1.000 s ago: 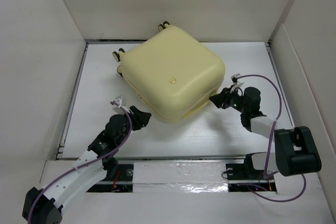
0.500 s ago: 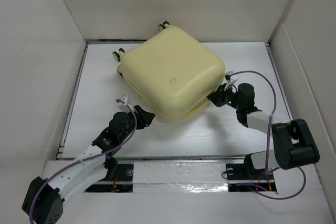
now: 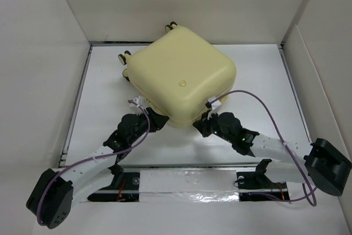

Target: Pack the luggage

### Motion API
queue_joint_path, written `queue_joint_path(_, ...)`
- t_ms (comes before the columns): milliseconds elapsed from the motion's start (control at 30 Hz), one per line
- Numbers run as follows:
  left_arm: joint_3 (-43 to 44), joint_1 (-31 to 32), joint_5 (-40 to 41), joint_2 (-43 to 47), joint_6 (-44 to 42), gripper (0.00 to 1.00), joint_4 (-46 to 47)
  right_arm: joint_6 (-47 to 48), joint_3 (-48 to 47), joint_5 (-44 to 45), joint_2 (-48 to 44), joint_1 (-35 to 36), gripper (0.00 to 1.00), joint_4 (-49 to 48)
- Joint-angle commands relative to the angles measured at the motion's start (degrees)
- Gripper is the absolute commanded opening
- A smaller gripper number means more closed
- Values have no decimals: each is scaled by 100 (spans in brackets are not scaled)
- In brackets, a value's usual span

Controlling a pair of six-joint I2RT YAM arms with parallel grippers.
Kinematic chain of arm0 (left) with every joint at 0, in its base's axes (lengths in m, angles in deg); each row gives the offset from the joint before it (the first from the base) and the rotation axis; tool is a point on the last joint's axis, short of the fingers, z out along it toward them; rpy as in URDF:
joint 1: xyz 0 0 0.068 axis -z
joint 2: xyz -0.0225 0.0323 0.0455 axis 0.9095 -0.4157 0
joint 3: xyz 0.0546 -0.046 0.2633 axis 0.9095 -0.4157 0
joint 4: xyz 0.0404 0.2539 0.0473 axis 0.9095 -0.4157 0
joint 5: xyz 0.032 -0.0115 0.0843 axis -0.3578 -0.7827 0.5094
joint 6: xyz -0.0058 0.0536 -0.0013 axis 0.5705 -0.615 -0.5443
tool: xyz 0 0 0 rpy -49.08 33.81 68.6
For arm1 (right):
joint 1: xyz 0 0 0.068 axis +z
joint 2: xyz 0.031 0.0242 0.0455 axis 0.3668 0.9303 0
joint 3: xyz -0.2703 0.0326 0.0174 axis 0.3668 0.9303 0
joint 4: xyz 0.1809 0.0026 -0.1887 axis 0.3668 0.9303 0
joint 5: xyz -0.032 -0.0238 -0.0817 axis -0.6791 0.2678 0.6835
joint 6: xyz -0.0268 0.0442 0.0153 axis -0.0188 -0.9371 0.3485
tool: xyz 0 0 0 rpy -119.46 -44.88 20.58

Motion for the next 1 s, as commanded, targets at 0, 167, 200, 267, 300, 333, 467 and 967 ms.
queue_joint_path(0, 272, 13, -17, -136, 264, 32, 1445, -790, -255, 904, -225, 1309, 0, 646)
queue_joint_path(167, 359, 179, -149, -628, 423, 30, 1824, -1300, -1167, 1704, 633, 2710, 0, 461)
queue_joint_path(200, 455, 284, -62, -690, 397, 30, 1859, -1301, -1578, 1932, 801, 2859, 0, 426)
queue_joint_path(267, 631, 802, 428, -874, 187, 30, 1711, -1283, -1932, 2022, 1118, 3150, 0, 33)
queue_joint_path(300, 719, 969, 657, -936, 107, 30, 1580, -1257, -2082, 2014, 1406, 3229, 0, -187)
queue_joint_path(333, 894, 1101, 816, -1093, 46, 30, 1517, -1231, -2362, 2031, 1531, 3361, 0, -416)
queue_joint_path(467, 1001, 1173, 1028, -1235, 45, 30, 1455, -1108, -2821, 2329, 1682, 3494, 0, -759)
queue_joint_path(967, 1361, -538, 1073, -235, 553, 82, 227, -2135, -239, 2251, 49, 2835, 0, -2177)
